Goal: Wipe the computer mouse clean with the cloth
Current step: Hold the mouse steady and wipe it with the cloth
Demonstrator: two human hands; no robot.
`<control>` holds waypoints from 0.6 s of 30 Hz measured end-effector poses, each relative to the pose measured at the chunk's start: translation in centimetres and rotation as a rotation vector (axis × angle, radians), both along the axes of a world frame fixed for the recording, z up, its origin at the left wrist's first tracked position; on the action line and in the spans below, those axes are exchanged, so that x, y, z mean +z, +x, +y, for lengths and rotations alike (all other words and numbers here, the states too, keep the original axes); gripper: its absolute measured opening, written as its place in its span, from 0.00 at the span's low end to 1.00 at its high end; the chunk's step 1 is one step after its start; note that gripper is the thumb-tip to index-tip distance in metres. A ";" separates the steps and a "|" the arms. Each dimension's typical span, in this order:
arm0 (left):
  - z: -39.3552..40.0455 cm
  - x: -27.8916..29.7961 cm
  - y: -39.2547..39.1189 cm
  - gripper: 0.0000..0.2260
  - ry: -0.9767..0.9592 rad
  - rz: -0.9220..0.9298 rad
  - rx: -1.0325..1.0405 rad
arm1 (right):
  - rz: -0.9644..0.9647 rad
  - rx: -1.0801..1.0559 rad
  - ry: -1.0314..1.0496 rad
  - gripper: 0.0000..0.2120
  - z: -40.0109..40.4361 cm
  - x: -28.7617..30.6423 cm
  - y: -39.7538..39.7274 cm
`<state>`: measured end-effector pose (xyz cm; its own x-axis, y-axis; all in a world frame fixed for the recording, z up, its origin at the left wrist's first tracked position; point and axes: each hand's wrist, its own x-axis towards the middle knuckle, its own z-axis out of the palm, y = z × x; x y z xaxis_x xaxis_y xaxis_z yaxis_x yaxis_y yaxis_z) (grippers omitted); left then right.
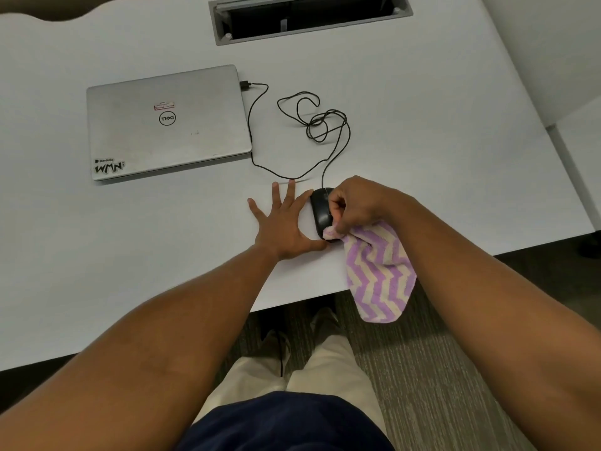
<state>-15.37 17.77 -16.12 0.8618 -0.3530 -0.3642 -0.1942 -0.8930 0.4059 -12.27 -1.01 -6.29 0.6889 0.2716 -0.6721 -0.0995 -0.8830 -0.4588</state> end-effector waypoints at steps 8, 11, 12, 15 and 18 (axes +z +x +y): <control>0.1 -0.2 -0.1 0.57 -0.028 -0.017 0.008 | -0.070 0.035 0.004 0.13 1.5 -0.2 -0.3; 0.1 -0.2 0.0 0.56 -0.026 -0.018 0.008 | -0.056 0.086 -0.045 0.14 1.8 -0.1 -0.2; 0.1 -0.2 0.0 0.55 -0.021 -0.016 0.007 | -0.050 0.106 -0.061 0.14 1.9 -0.1 -0.1; 0.1 -0.2 0.0 0.55 -0.002 -0.013 0.000 | -0.041 0.151 -0.096 0.15 2.1 -0.1 0.0; 0.1 -0.1 0.0 0.55 0.001 -0.014 -0.003 | -0.034 0.175 -0.122 0.14 1.9 -0.2 -0.1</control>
